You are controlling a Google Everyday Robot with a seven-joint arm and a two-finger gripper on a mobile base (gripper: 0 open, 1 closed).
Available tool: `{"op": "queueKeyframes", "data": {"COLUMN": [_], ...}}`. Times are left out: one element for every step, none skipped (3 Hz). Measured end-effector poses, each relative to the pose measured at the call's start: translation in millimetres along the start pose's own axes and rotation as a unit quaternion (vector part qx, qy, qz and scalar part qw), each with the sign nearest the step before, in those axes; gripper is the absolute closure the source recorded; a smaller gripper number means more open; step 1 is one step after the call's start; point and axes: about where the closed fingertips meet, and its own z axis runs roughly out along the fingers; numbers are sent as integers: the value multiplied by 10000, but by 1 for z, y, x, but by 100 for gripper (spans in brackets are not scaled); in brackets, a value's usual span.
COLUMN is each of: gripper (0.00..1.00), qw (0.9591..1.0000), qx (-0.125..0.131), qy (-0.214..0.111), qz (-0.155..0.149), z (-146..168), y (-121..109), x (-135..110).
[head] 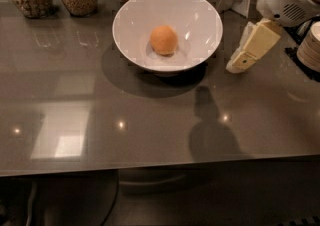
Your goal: Pick orange from white bowl
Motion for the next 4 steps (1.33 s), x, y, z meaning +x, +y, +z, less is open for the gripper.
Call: {"op": "queueKeyframes", "data": {"gripper": [0,0,0,0], "qw": [9995,9995,9996,9994], "qx": [53,55,201,306], "qy": [-293,-291,-181,-183], "qz": [54,54,89,30], "z": [28,28,32,48], "y": [-24,-24,-29,-45], "x": [-21,-21,-13,-19]}}
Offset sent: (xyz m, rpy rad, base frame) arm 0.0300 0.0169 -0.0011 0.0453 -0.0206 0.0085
